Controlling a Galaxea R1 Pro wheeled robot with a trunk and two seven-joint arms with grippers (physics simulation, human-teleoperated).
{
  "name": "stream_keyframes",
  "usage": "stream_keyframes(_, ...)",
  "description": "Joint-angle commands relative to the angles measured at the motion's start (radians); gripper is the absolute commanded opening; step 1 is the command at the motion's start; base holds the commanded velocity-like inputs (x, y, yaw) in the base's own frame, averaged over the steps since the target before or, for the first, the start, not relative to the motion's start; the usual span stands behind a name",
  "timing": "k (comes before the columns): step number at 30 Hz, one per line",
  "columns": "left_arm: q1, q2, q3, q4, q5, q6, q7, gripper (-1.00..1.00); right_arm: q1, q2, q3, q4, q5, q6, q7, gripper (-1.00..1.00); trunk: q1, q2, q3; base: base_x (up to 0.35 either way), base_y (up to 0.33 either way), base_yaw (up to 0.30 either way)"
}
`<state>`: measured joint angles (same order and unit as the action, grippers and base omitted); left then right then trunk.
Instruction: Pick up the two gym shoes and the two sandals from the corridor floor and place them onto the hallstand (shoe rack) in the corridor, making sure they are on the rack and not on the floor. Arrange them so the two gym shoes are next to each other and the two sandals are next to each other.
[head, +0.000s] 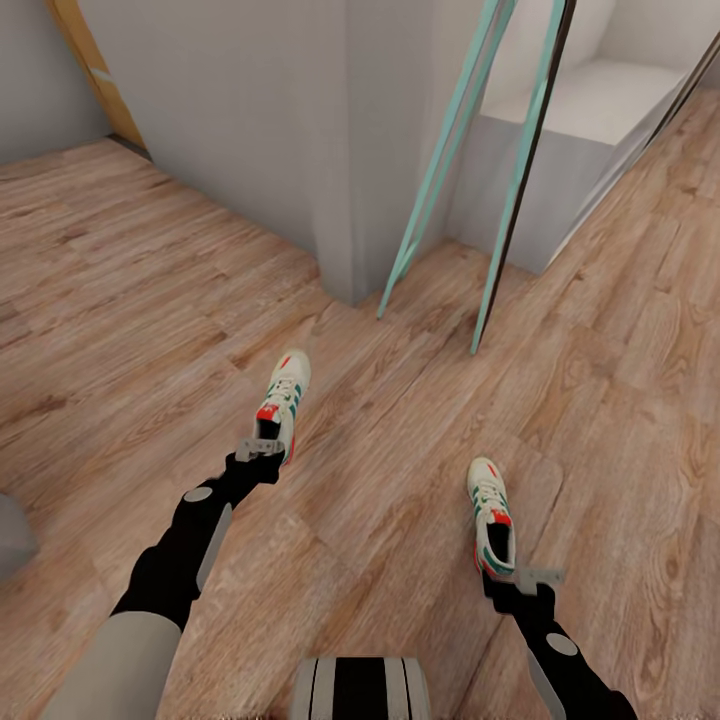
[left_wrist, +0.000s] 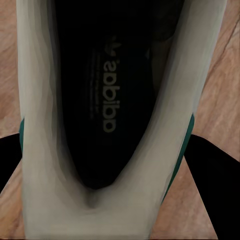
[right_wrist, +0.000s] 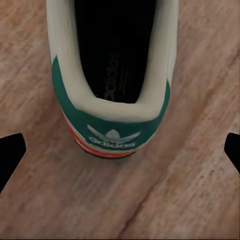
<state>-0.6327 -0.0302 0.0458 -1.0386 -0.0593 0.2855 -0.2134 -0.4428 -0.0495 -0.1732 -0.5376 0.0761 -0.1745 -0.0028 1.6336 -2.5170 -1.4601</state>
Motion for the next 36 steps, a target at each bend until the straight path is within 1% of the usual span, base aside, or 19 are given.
stream_keyframes(1, 0.001, -0.001, 0.004, -0.003, -0.005, 0.006, -0.01, -1.0, -0.001, 0.0, -0.003, 0.001, 0.008, -0.003, 0.0, 1.0, 0.0, -0.001, -0.006, 0.0, 0.0, 0.0)
stream_keyframes(7, 0.008, -0.001, 0.004, -0.006, -0.005, 0.008, -0.01, -1.0, -0.001, 0.0, -0.003, 0.001, 0.008, -0.003, 0.0, 1.0, 0.003, -0.002, -0.039, 0.0, 0.0, 0.0)
stream_keyframes(8, 0.008, -0.001, 0.004, -0.006, -0.005, 0.008, -0.009, -1.0, -0.001, 0.0, -0.003, 0.001, 0.008, -0.003, 0.0, 1.0, 0.003, -0.002, -0.04, 0.0, 0.0, 0.0)
stream_keyframes(18, 0.011, 0.001, 0.01, -0.01, -0.006, 0.003, -0.001, -1.0, -0.001, 0.0, -0.003, -0.001, 0.008, -0.003, 0.0, 1.0, 0.003, -0.002, -0.042, 0.004, 0.0, 0.0)
stream_keyframes(29, 0.011, 0.0, 0.009, -0.01, -0.005, 0.001, 0.002, -1.0, -0.001, 0.0, -0.003, -0.001, 0.008, -0.003, 0.0, 1.0, 0.003, -0.002, -0.042, 0.049, 0.0, 0.0)
stream_keyframes(36, 0.011, -0.001, 0.009, -0.009, -0.005, 0.002, 0.002, -1.0, -0.001, 0.0, -0.003, -0.001, 0.007, -0.003, 0.0, 1.0, 0.003, -0.002, -0.042, 0.112, 0.0, 0.0)
